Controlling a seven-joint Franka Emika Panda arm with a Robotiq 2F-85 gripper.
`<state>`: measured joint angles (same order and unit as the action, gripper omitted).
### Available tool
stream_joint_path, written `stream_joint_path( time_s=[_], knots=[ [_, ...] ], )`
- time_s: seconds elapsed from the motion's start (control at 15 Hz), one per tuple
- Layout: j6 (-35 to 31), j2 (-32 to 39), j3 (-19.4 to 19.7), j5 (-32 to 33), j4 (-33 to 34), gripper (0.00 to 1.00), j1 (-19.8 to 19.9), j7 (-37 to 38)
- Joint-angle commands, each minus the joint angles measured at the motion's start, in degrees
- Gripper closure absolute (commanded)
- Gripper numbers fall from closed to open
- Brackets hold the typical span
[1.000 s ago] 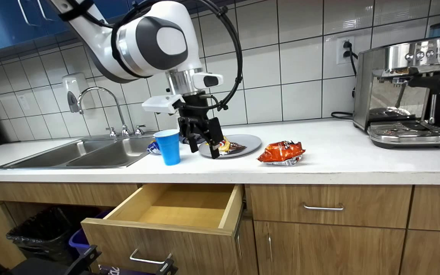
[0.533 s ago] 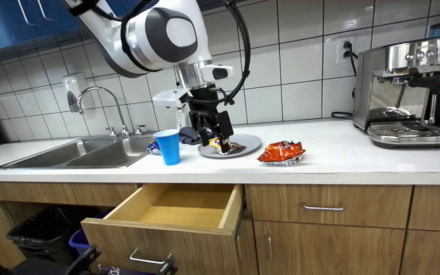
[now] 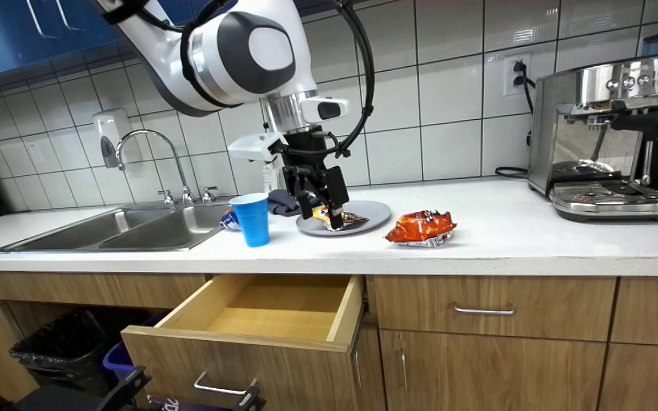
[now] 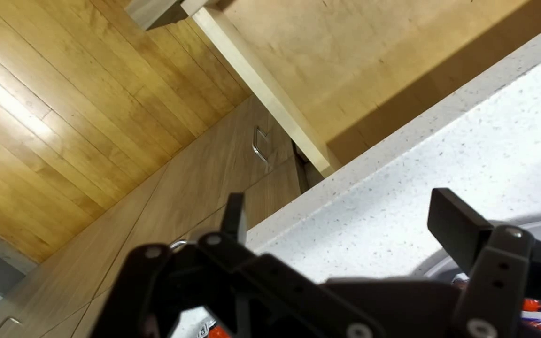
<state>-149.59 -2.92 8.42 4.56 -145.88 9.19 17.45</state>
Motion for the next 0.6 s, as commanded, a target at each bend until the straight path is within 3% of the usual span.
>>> stream_joint_path(
  time_s=[0.0,0.53],
  knots=[
    [-0.5,0.3,0.0,0.1,1.0,0.00,0.4,1.2],
    [-3.4,4.4,3.0,1.2,8.4,0.00,3.2,8.8]
  ],
)
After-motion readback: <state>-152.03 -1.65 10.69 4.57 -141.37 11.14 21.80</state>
